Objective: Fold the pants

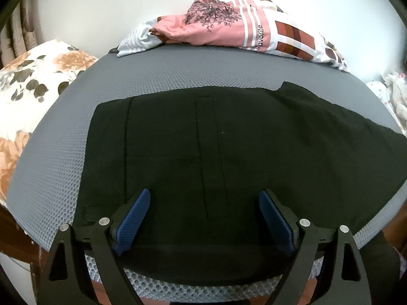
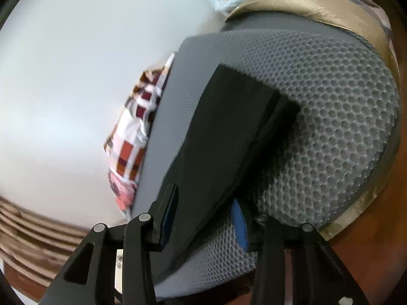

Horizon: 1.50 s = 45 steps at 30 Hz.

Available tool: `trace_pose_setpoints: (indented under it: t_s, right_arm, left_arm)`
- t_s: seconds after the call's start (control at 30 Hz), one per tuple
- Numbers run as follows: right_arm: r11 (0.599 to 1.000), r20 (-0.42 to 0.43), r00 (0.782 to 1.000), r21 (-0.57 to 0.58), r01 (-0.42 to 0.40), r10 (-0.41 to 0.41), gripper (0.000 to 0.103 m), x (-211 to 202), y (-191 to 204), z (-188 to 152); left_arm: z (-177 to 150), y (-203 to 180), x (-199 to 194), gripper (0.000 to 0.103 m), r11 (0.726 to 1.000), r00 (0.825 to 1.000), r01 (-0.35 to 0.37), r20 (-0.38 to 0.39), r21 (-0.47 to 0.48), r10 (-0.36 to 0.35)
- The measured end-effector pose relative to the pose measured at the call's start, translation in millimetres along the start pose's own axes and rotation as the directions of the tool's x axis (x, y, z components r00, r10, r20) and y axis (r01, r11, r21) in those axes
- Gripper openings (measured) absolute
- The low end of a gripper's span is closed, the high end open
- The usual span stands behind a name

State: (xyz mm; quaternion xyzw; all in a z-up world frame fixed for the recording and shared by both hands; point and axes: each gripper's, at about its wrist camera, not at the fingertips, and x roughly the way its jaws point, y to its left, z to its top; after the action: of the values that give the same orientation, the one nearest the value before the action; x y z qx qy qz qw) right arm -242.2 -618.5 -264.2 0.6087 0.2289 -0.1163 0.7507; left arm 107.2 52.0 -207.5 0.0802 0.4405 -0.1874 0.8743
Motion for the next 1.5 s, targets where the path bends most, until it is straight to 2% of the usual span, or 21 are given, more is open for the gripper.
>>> trace_pose_setpoints:
  t_s: [0.07, 0.13, 0.2, 0.27, 0.3, 0.47, 0.53, 0.63, 0.7, 0.73, 0.83, 0.9, 1.0, 1.13, 1.23, 1.3, 1.33, 1.37, 1.4, 1.43, 1.5]
  right_arm:
    - [0.999, 0.027, 1.000, 0.040, -0.017, 0.016, 0.036, -3.7, -3.4, 4.3]
    - [0.999, 0.027, 1.000, 0.041, 0.004, -0.005, 0.037, -2.8, 0.2, 6.1]
    - [0.996, 0.022, 0.997, -0.022, 0.081, -0.081, 0.036, 2.3, 12.0, 4.5]
    - [0.979, 0.007, 0.984, -0.102, 0.176, -0.176, 0.012, 13.2, 22.4, 2.6]
    - [0.972, -0.005, 0.978, -0.118, 0.204, -0.206, 0.008, 17.9, 23.4, 2.0]
    - [0.973, 0.027, 0.982, -0.136, 0.188, -0.186, 0.008, 14.8, 27.0, 0.7]
    - [0.961, 0.016, 0.973, -0.157, 0.229, -0.229, 0.011, 16.8, 23.7, 0.0]
    - [0.971, 0.016, 0.979, -0.127, 0.205, -0.205, 0.014, 18.3, 18.9, 1.2]
    - [0.973, 0.021, 0.980, -0.114, 0.200, -0.199, 0.016, 23.8, 22.9, 0.8]
    - [0.970, 0.027, 0.977, -0.118, 0.212, -0.211, 0.011, 25.0, 24.5, 0.9]
    - [0.958, 0.040, 0.966, -0.122, 0.258, -0.255, 0.006, 27.8, 26.0, 1.6]
    - [0.954, 0.046, 0.963, -0.134, 0.270, -0.266, 0.005, 29.5, 28.8, 0.5]
    - [0.946, 0.056, 0.959, -0.153, 0.285, -0.279, 0.005, 31.2, 33.4, -1.8]
    - [0.973, 0.049, 0.975, -0.062, 0.221, -0.218, 0.004, 26.9, 21.1, -0.8]
    - [0.981, 0.050, 0.980, -0.021, 0.195, -0.194, 0.004, 25.4, 16.3, -0.9]
    - [0.979, 0.049, 0.979, -0.028, 0.201, -0.199, 0.004, 26.6, 16.2, -0.1]
    - [0.977, 0.049, 0.976, -0.036, 0.212, -0.210, 0.004, 26.9, 16.8, -0.2]
    - [0.975, 0.048, 0.975, -0.041, 0.219, -0.217, 0.004, 27.4, 17.6, -0.1]
    - [0.973, 0.046, 0.974, -0.046, 0.224, -0.222, 0.004, 28.2, 18.7, 0.1]
    - [0.972, 0.045, 0.973, -0.052, 0.230, -0.228, 0.004, 28.7, 19.2, 0.4]
    - [0.971, 0.044, 0.972, -0.055, 0.235, -0.233, 0.004, 29.1, 19.9, 0.9]
  left_arm:
    - [0.1, 0.2, 0.1, 0.088, 1.000, 1.000, 0.003, 0.001, -0.002, -0.003]
    - [-0.7, 0.5, 0.1, 0.089, 1.000, 1.000, 0.005, 0.002, -0.006, -0.005]
    - [-0.9, 1.9, -0.1, 0.089, 1.000, 1.000, 0.002, 0.002, -0.002, -0.002]
    - [-0.8, 2.6, 0.2, 0.089, 1.000, 1.000, -0.004, 0.001, 0.000, 0.004]
    - [-1.0, 2.9, 0.3, 0.089, 1.000, 1.000, -0.006, 0.001, -0.001, 0.006]
    - [-1.8, 3.3, -0.1, 0.089, 1.000, 1.000, -0.005, 0.007, -0.002, 0.005]
    - [-2.0, 5.8, -3.0, 0.089, 1.000, 1.000, 0.009, 0.021, -0.021, -0.009]
    - [-2.9, 17.2, -22.6, 0.089, 0.995, 0.996, 0.019, 0.089, -0.097, -0.010]
    - [-3.9, 33.7, -44.0, 0.089, 0.982, 0.988, 0.044, 0.151, -0.184, -0.016]
    - [-4.9, 43.9, -51.5, 0.089, 0.973, 0.986, 0.054, 0.166, -0.224, -0.016]
    - [-8.7, 85.9, -64.6, 0.089, 0.936, 0.987, 0.047, 0.160, -0.349, 0.010]
    - [-13.8, 114.8, -65.7, 0.089, 0.911, 0.990, 0.069, 0.139, -0.408, -0.012]
    - [-21.7, 139.1, -56.3, 0.089, 0.900, 0.998, 0.044, 0.068, -0.433, -0.016]
    - [-32.5, 146.2, -46.0, 0.089, 0.877, 0.994, 0.113, 0.059, -0.466, -0.097]
    - [-36.7, 139.6, -34.5, 0.089, 0.878, 0.991, 0.133, 0.032, -0.461, -0.133]
    - [-39.2, 130.2, -27.2, 0.085, 0.875, 0.984, 0.167, 0.019, -0.454, -0.178]
    - [-37.7, 126.0, -24.5, 0.083, 0.886, 0.987, 0.148, 0.007, -0.440, -0.162]
    - [-34.9, 120.8, -22.9, 0.075, 0.901, 0.992, 0.116, 0.004, -0.418, -0.126]
    - [-33.4, 119.1, -21.1, 0.073, 0.902, 0.992, 0.114, 0.000, -0.416, -0.125]
    - [-30.9, 118.2, -20.1, 0.065, 0.900, 0.992, 0.116, 0.004, -0.421, -0.126]
    - [-25.4, 116.3, -16.7, 0.057, 0.897, 0.993, 0.100, -0.010, -0.430, -0.116]
